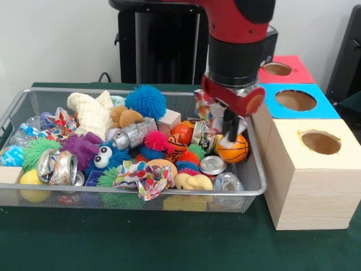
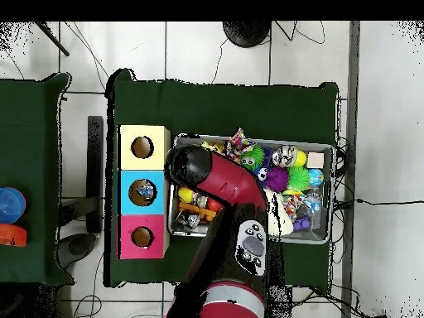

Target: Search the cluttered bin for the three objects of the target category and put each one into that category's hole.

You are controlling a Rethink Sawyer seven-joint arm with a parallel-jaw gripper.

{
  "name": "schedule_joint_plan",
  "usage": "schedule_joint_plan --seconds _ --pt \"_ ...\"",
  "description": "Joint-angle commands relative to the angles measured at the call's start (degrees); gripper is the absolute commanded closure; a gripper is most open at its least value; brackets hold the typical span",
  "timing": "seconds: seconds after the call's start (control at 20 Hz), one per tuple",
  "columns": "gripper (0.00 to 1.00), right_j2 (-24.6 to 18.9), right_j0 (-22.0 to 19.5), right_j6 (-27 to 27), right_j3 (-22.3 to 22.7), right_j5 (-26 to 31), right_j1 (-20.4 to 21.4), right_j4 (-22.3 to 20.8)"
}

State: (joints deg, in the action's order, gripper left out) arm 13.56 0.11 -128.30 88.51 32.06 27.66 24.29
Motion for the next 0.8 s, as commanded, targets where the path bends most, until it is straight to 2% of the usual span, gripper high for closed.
schedule_joint_plan --seconds 0.05,0.25,0.45,0.55,0.8 --pt "1.0 8.3 3.2 -7.2 -5.4 2.0 -1.9 -7.4" --pt "1.0 9.9 3.5 -6.1 -2.7 1.0 -0.5 -9.7" --pt "1.0 11.3 3.3 -4.6 3.6 3.6 4.0 -11.8" --pt "1.0 11.8 3.2 -4.5 5.9 3.0 5.8 -12.4" --pt "1.0 10.0 0.0 -3.1 9.9 -2.0 8.5 -13.1"
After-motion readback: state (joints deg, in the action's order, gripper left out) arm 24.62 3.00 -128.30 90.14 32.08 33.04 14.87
